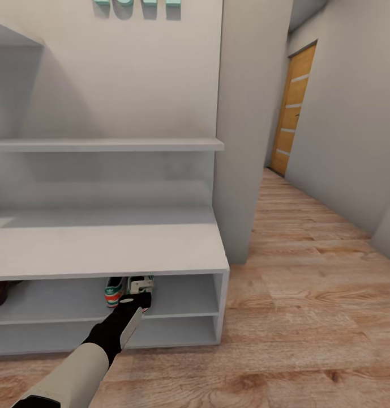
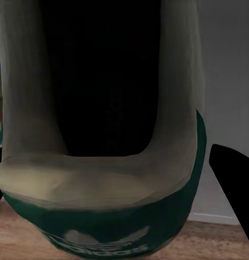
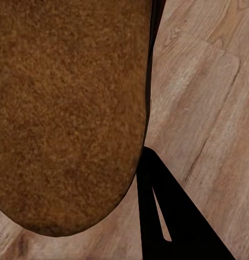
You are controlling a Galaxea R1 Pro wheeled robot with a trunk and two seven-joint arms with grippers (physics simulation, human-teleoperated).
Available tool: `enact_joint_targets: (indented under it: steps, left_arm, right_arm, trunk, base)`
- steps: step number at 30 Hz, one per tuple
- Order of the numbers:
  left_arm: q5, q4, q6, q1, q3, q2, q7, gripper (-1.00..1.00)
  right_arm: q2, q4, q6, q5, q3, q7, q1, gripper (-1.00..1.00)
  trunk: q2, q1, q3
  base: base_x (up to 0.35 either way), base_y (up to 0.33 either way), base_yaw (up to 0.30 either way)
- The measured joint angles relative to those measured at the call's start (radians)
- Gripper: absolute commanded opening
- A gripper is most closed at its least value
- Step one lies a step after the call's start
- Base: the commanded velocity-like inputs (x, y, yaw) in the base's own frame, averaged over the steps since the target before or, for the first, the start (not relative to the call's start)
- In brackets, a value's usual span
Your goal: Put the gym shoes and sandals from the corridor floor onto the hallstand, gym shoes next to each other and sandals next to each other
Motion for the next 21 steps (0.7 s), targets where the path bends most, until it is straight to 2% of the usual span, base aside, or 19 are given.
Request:
enact_joint_targets:
  steps: [5, 20, 21]
  left_arm:
    - [0.000, 0.000, 0.000, 0.000, 0.000, 0.000, 0.000, -1.00]
    - [0.001, 0.010, -0.006, 0.000, 0.000, 0.000, -0.002, -1.00]
    - [0.002, 0.017, -0.006, 0.000, 0.000, 0.000, -0.002, 1.00]
  right_arm:
    - [0.000, 0.000, 0.000, 0.000, 0.000, 0.000, 0.000, -1.00]
    - [0.000, 0.001, 0.000, 0.000, 0.000, -0.001, 0.000, -1.00]
    - [0.000, 0.001, 0.000, 0.000, 0.000, -0.001, 0.000, -1.00]
  trunk:
    - [0.000, 0.000, 0.000]
    - [0.000, 0.000, 0.000]
    - [0.000, 0.000, 0.000]
  base:
    - [0.181, 0.000, 0.000]
    - [0.008, 0.000, 0.000]
    - [0.000, 0.000, 0.000]
